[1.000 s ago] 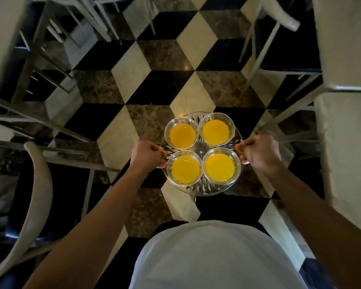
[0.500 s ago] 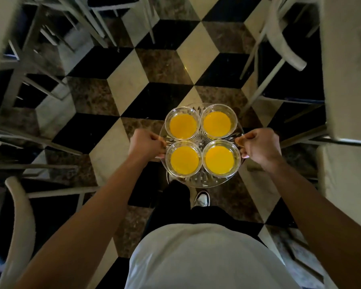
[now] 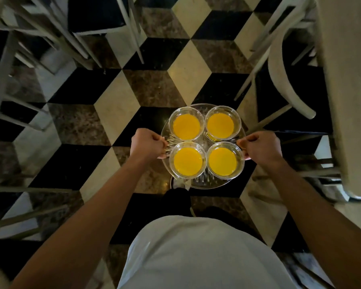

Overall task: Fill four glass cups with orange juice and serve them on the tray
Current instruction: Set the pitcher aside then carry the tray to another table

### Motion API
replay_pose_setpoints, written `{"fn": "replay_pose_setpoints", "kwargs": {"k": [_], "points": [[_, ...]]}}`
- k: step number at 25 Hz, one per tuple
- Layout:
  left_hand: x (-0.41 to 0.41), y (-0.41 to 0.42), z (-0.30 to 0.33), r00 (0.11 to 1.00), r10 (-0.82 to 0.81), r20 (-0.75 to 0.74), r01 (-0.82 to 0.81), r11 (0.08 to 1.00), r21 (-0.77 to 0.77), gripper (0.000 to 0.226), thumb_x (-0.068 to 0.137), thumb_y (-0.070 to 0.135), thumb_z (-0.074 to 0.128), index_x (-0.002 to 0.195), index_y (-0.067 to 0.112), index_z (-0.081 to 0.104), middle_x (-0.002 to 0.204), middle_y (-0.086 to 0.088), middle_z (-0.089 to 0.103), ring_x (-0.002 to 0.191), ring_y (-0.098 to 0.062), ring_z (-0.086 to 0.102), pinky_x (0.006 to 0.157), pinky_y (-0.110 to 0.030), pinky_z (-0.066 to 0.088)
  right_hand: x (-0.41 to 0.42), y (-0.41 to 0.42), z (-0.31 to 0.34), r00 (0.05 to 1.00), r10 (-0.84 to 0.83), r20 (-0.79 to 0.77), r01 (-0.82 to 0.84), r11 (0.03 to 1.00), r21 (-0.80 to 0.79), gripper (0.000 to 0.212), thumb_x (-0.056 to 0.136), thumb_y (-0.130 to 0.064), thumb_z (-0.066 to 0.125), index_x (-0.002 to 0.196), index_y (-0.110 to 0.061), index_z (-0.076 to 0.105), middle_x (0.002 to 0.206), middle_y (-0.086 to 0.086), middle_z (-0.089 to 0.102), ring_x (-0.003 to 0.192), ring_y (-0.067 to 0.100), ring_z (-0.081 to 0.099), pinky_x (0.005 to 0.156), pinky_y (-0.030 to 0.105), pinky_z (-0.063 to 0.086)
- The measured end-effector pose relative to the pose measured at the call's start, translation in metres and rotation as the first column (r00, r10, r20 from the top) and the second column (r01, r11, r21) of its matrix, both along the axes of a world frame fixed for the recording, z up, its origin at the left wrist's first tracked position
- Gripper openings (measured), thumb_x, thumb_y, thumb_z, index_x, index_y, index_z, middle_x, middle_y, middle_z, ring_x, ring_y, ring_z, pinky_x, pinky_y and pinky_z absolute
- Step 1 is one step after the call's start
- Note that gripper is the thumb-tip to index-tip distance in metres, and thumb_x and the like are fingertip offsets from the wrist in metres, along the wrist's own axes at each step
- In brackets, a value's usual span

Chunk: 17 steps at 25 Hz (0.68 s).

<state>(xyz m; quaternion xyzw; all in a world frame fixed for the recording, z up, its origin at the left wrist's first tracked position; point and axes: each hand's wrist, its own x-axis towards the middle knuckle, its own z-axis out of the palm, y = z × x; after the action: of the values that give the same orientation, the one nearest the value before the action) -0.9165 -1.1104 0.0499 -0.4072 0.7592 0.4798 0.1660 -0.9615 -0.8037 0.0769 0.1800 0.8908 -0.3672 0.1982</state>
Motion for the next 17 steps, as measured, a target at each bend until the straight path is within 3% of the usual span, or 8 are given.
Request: {"fn": "replay_pose_setpoints", "kwargs": {"k": [2,10,17], "points": [[-0.031,-0.019,0.002,1.000,-0.015,-0.008,0.015,1.000,-0.005,0.034,0.090,-0.012,0.065,0.063,0.008,0.070,0.072,-0.015,0.074,0.057,-0.024,0.068,0.073,-0.056,0.067,-0.033,-0.017,-0.001,1.000,-0.012,0.009,0.012,1.000,0.004,0.012,0.087,-0.022,0.082,0.080,-0.014,0.078,0.068,0.004,0.077,0.062,0.018,0.077,0.073,0.040,0.067],[-0.149,-0.061,0.014,1.000,-0.017,-0.024,0.016,0.999,-0.047,0.015,0.092,-0.005,0.074,0.080,0.004,0.076,0.074,-0.011,0.077,0.056,-0.021,0.077,0.062,-0.038,0.068,-0.148,-0.060,-0.008,0.999,-0.049,-0.001,0.049,0.998,-0.043,0.009,0.086,-0.019,0.083,0.084,-0.011,0.079,0.067,0.005,0.077,0.063,0.021,0.078,0.070,0.043,0.067],[-0.256,-0.069,0.017,1.000,0.001,-0.030,-0.002,0.998,-0.058,0.014,0.091,-0.002,0.077,0.078,0.003,0.076,0.074,-0.012,0.077,0.061,-0.024,0.079,0.067,-0.045,0.069,-0.261,-0.073,-0.015,0.999,-0.050,0.017,0.051,0.996,-0.070,0.008,0.087,-0.017,0.082,0.081,-0.014,0.077,0.070,0.005,0.078,0.066,0.022,0.079,0.069,0.044,0.067]]}}
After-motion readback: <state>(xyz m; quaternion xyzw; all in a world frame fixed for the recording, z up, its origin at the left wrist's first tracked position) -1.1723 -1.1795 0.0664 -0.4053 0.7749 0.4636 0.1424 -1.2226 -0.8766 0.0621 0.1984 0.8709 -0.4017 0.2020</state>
